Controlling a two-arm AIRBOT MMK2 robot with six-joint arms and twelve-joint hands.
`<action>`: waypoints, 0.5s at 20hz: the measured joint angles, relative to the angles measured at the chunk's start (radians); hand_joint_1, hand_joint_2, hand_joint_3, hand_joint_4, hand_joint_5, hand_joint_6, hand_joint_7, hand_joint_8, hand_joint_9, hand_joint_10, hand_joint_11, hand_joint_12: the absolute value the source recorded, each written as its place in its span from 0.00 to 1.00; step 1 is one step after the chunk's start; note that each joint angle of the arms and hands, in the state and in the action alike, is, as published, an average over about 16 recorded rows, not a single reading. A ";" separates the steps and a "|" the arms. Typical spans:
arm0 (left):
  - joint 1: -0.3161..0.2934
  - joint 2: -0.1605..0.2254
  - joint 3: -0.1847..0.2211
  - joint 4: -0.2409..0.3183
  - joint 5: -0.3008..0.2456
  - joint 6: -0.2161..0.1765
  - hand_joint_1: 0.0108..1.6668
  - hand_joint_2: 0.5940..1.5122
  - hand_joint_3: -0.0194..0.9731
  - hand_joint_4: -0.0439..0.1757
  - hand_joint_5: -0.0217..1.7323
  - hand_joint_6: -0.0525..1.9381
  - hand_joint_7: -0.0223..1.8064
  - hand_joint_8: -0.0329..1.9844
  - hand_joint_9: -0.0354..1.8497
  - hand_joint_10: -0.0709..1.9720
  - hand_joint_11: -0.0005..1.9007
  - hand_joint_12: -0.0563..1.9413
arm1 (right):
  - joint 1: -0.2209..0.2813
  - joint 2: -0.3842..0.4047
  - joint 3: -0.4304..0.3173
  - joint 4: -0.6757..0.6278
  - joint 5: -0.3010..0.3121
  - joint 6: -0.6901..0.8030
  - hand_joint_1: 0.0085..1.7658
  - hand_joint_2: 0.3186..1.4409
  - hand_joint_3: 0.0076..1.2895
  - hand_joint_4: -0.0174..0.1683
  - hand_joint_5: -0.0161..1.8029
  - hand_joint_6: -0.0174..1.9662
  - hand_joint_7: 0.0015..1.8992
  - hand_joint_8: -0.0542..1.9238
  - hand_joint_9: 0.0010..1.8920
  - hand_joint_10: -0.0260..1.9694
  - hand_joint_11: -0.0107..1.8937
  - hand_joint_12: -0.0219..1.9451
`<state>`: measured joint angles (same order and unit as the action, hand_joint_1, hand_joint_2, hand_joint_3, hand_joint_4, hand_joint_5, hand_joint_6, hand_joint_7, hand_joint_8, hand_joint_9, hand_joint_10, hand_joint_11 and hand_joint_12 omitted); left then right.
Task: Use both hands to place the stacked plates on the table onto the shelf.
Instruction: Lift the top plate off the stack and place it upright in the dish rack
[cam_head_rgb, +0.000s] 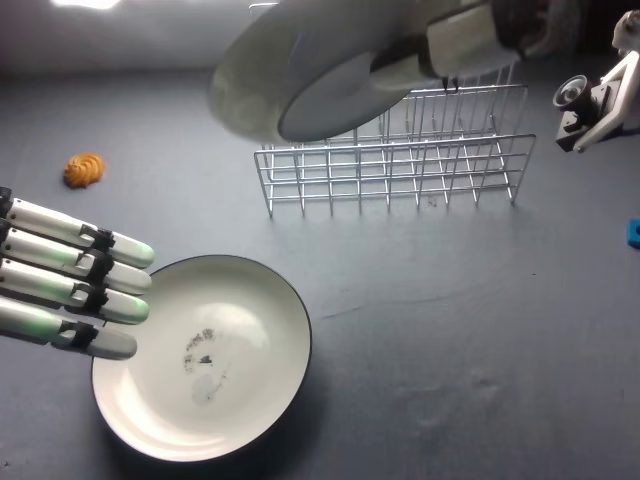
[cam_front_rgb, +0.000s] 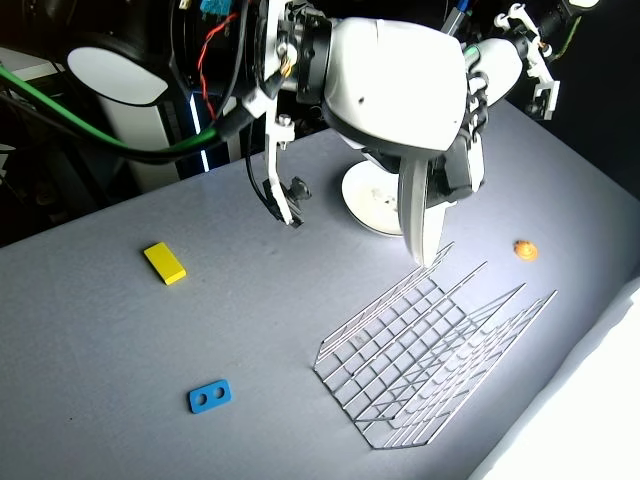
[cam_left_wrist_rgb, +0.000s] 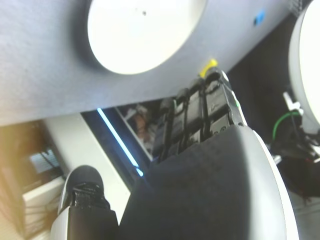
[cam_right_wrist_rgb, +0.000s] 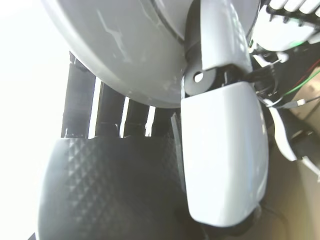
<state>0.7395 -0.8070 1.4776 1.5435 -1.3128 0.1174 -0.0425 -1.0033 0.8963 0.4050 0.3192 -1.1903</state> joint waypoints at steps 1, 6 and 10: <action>0.001 -0.002 -0.005 0.005 0.008 0.000 0.00 0.56 0.04 0.21 0.04 0.03 0.03 0.02 0.03 0.04 0.01 0.03 | 0.003 -0.001 0.011 0.011 -0.002 0.017 0.74 0.55 0.00 0.09 0.55 0.44 0.61 0.45 0.66 0.26 0.51 0.62; 0.032 -0.002 -0.042 0.015 0.087 0.000 0.00 0.56 0.04 0.21 0.03 0.03 0.02 0.02 0.03 0.04 0.01 0.03 | 0.011 -0.011 0.065 0.057 -0.012 0.095 0.74 0.55 0.00 0.08 0.55 0.44 0.61 0.44 0.67 0.22 0.51 0.62; 0.075 0.002 -0.081 0.006 0.177 0.000 0.00 0.56 0.04 0.21 0.03 0.04 0.02 0.02 0.03 0.04 0.01 0.03 | 0.013 -0.028 0.111 0.074 -0.024 0.142 0.74 0.55 0.00 0.08 0.55 0.44 0.61 0.43 0.67 0.21 0.50 0.62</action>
<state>0.8146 -0.8050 1.3966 1.5497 -1.1359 0.1170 -0.0297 -1.0309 1.0076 0.4792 0.2949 -1.0480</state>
